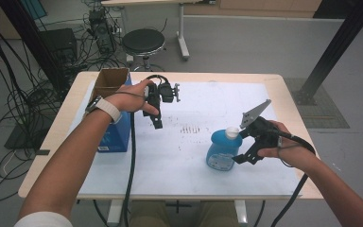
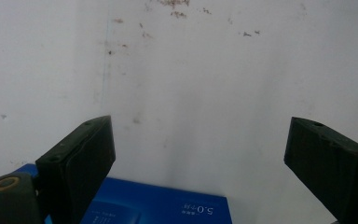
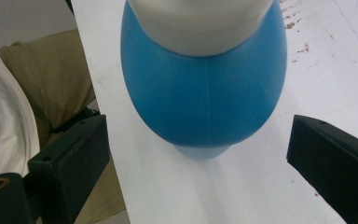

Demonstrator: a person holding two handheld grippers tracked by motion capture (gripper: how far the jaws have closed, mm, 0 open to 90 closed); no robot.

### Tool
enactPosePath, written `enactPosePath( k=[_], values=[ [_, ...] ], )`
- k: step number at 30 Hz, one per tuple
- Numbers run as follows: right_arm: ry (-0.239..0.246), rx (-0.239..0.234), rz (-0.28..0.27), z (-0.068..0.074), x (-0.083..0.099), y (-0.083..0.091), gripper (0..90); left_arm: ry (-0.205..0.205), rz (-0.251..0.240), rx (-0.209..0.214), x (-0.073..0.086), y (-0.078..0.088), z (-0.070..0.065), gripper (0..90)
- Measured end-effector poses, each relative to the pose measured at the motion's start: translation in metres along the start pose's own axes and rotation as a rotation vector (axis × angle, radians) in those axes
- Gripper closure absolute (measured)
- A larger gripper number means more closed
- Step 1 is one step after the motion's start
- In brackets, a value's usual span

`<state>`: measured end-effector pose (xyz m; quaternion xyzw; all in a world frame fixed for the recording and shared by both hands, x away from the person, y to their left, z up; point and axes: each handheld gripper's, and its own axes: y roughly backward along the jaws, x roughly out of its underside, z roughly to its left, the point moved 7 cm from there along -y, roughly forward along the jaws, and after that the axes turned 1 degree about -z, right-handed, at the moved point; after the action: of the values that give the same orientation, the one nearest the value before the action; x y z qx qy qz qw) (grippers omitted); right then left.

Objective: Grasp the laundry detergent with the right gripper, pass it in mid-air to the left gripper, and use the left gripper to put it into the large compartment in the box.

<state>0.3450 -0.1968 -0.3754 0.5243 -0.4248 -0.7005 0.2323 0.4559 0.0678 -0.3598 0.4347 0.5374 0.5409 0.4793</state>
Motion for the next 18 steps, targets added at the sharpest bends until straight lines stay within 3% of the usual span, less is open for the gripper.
enactPosePath(
  k=[18],
  values=[
    [-0.008,0.007,-0.011,-0.0006,0.0,-0.0019,5.7,-0.001,-0.003,-0.003,0.0008,-0.0008,0.0005,9.1]
  ],
)
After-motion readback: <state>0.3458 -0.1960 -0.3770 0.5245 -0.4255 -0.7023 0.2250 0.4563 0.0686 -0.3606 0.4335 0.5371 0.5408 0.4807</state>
